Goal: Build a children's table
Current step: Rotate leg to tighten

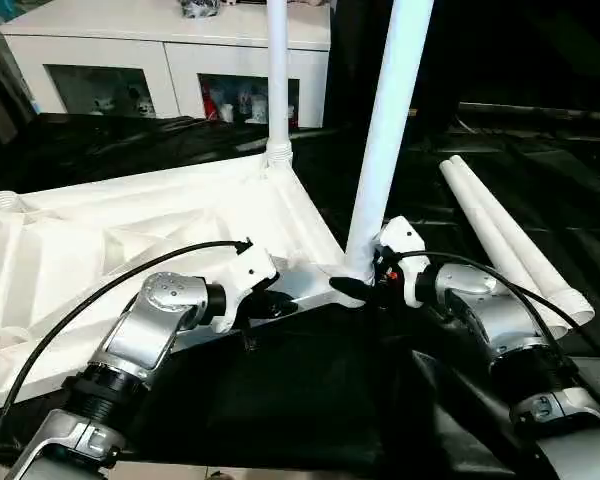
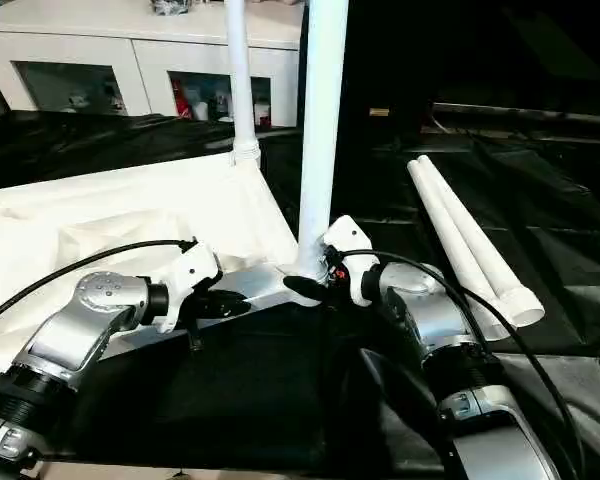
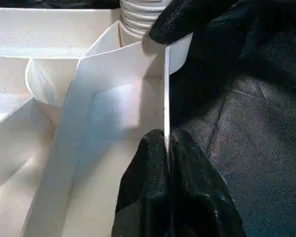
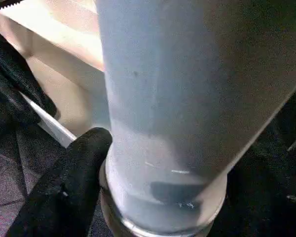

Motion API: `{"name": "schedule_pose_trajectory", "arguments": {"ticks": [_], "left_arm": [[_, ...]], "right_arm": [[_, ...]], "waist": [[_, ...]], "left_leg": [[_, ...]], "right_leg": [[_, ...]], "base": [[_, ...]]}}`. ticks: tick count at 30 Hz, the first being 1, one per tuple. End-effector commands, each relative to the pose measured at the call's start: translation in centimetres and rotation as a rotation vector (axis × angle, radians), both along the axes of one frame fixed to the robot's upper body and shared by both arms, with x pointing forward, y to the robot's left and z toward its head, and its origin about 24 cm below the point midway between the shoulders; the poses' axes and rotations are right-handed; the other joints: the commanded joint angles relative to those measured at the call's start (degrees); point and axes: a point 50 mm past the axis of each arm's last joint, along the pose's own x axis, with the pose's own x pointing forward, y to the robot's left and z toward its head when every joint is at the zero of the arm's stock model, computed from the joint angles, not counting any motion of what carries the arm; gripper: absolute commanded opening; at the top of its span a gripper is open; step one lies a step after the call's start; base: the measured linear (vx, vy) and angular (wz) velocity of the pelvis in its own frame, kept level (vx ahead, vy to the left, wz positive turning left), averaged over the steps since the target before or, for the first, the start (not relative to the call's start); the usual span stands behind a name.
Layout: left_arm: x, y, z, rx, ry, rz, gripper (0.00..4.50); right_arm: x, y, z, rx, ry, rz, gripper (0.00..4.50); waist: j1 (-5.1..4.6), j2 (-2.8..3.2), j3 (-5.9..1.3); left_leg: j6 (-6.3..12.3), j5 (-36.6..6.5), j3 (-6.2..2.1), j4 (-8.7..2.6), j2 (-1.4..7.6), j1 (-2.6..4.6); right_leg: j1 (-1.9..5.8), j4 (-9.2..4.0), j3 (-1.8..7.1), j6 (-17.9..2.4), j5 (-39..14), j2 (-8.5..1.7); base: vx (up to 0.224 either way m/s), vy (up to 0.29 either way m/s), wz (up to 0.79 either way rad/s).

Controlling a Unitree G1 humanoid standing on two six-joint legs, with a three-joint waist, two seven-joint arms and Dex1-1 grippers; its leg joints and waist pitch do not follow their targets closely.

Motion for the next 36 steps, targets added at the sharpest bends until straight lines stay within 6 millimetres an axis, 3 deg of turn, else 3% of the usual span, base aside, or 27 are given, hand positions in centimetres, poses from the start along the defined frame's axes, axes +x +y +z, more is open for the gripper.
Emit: {"name": "schedule_pose_trajectory", "arguments": {"ticks": [1, 3, 10, 13, 16, 19, 20, 21, 22, 24, 27, 28, 30, 32, 36], "left_arm": [[-0.2, -1.3, 1.7, -0.100, -0.044, -0.081, 0.00], [-0.2, -1.3, 1.6, -0.099, -0.042, -0.081, 0.00], [-0.1, -1.3, 1.6, -0.099, -0.037, -0.068, 0.00], [1.5, -1.6, 1.3, -0.059, -0.074, 0.091, 0.00], [1.8, -1.7, 1.2, -0.050, -0.082, 0.122, 0.00], [3.2, -2.5, 1.0, -0.044, -0.095, 0.273, 0.00], [3.2, -2.5, 1.0, -0.044, -0.095, 0.273, 0.00], [4.0, -3.5, 0.9, -0.034, -0.100, 0.355, 0.00], [4.3, -4.0, 0.9, -0.031, -0.105, 0.382, 0.00], [4.8, -5.3, 1.0, -0.021, -0.121, 0.418, 0.00], [4.6, -6.3, 1.1, -0.028, -0.137, 0.397, 0.00], [4.3, -6.6, 1.1, -0.033, -0.142, 0.367, 0.00], [4.0, -6.7, 1.0, -0.040, -0.145, 0.339, 0.00], [3.9, -6.6, 0.8, -0.045, -0.148, 0.324, 0.00], [3.7, -6.1, 0.7, -0.059, -0.146, 0.291, 0.00]], "right_arm": [[-0.2, 0.1, -0.2, 0.003, 0.013, 0.010, 3.23], [-0.3, 0.1, -0.3, 0.003, 0.016, 0.010, 2.91], [-0.4, 0.2, -0.5, 0.056, 0.038, -0.021, 2.74], [0.5, 0.0, -1.6, 0.084, 0.070, -0.245, 2.74], [0.6, 0.0, -1.8, 0.084, 0.077, -0.291, 2.73], [1.3, -0.1, -3.1, 0.094, 0.115, -0.559, 2.73], [1.3, -0.1, -3.1, 0.094, 0.115, -0.559, 2.73], [1.6, 0.5, -3.9, 0.089, 0.134, -0.705, 2.73], [1.7, 0.9, -4.1, 0.093, 0.142, -0.756, 2.73], [1.9, 2.1, -4.4, 0.108, 0.155, -0.847, 2.73], [2.1, 2.9, -4.1, 0.138, 0.151, -0.860, 2.73], [2.2, 3.3, -3.7, 0.184, 0.150, -0.837, 3.08], [2.4, 3.6, -3.3, 0.221, 0.143, -0.808, 3.45], [2.6, 3.8, -3.0, 0.232, 0.125, -0.787, 3.61], [2.9, 4.1, -2.1, 0.231, 0.064, -0.694, 3.87]], "waist": [[-0.22, -0.45, -3.93], [-0.23, -0.39, -3.91], [-0.24, -0.34, -3.99], [-0.36, -0.37, -3.87], [-0.26, -0.38, -4.01], [-0.40, -0.37, -3.86], [-0.51, -0.35, -3.85], [-0.37, -0.32, -4.01], [-0.61, 0.12, -3.79], [-0.57, 0.04, -4.11], [-0.46, -0.02, -4.18], [-0.46, -0.44, -4.15], [-0.34, -0.35, -4.10], [-0.51, -0.45, -4.13], [-0.82, -0.41, -4.01]], "left_leg": [[2.29, -10.89, -0.05, -3.72, 1.31, 0.51], [2.17, -11.23, -0.07, -3.75, 1.34, 0.60], [2.09, -10.86, -0.13, -3.76, 1.33, 0.52], [1.79, -10.96, -0.01, -3.78, 1.25, 0.63], [0.88, -11.07, -0.19, -3.84, 1.23, 0.57], [0.54, -11.74, -0.10, -3.87, 1.10, 0.77], [-0.01, -11.94, -0.12, -3.89, 1.00, 0.80], [-0.16, -11.91, -0.24, -3.88, 1.06, 0.85], [-0.76, -12.56, -0.11, -3.87, 0.99, 0.91], [-1.01, -12.59, -0.15, -3.81, 0.93, 1.02], [-0.42, -12.78, -0.16, -3.81, 0.96, 0.80], [0.28, -12.53, -0.09, -3.81, 0.88, 0.55], [1.37, -12.57, -0.07, -3.80, 0.92, 0.56], [1.37, -12.45, -0.23, -3.90, 0.93, 0.28], [1.36, -12.88, -0.16, -3.88, 0.96, 0.41]], "right_leg": [[3.12, -4.16, 3.03, -11.29, -13.40, -2.98], [3.04, -4.21, 3.02, -11.19, -13.81, -2.96], [3.15, -4.05, 2.99, -11.45, -12.67, -2.91], [2.95, -4.22, 3.07, -11.44, -13.22, -2.85], [3.25, -4.33, 2.92, -10.70, -15.06, -3.09], [2.86, -4.62, 3.02, -10.07, -16.10, -3.02], [2.83, -4.74, 2.96, -9.82, -17.32, -3.03], [3.02, -4.66, 2.88, -9.70, -17.39, -3.14], [2.63, -5.05, 2.95, -9.62, -17.77, -3.00], [2.70, -4.84, 2.95, -9.53, -16.57, -3.00], [2.88, -4.64, 2.90, -9.29, -14.44, -3.01], [3.07, -4.63, 2.85, -9.20, -13.89, -2.96], [3.07, -4.66, 2.90, -9.09, -14.24, -3.15], [3.21, -4.64, 2.75, -8.94, -14.96, -3.13], [3.04, -4.82, 2.76, -9.24, -16.24, -3.16]], "base": [[0.000, 0.000, 0.00], [0.000, 0.000, 0.00], [0.000, 0.000, 0.00], [0.000, 0.000, 0.00], [0.000, 0.000, 0.00], [0.000, 0.000, 0.00], [0.000, 0.000, 0.00], [0.000, 0.000, 0.00], [0.000, 0.000, 0.00], [0.000, 0.000, 0.00], [0.000, 0.000, 0.00], [0.000, 0.000, 0.00], [0.000, 0.000, 0.00], [0.000, 0.000, 0.00], [0.000, 0.000, 0.00]]}}
